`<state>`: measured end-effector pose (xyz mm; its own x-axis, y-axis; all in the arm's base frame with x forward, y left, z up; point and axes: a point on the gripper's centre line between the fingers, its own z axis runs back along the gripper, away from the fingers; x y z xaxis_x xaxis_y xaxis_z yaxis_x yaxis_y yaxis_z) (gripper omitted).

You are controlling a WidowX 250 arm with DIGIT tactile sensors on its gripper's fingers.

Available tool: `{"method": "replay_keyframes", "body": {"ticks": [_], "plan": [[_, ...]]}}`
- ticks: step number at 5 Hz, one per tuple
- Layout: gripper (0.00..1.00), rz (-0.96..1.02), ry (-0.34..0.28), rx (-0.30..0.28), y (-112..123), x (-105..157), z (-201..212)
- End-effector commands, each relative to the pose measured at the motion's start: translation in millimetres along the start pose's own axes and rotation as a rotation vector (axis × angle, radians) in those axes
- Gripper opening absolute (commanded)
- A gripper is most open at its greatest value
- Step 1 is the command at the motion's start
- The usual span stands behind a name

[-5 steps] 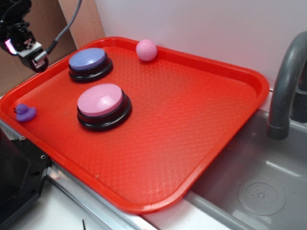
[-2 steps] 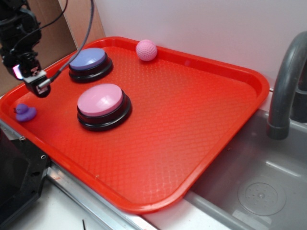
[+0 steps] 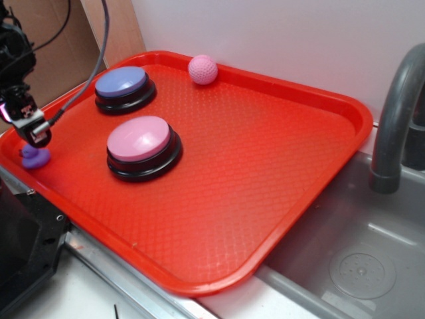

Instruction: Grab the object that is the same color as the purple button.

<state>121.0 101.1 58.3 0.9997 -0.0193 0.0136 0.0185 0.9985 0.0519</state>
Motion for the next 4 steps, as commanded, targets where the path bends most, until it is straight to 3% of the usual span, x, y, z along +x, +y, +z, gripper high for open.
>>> {"method": "replay_keyframes", "body": {"ticks": [1, 2, 3, 4], "plan": [[1.00, -0.035, 0.016, 0.021, 6.9, 2.7, -29.4], [1.00, -0.050, 0.013, 0.019, 2.9, 1.9, -32.2], [0.00, -0.026, 0.018, 0.032, 3.0, -1.9, -35.5], [0.00, -0.026, 0.034, 0.031, 4.2, -2.0, -38.2]]}}
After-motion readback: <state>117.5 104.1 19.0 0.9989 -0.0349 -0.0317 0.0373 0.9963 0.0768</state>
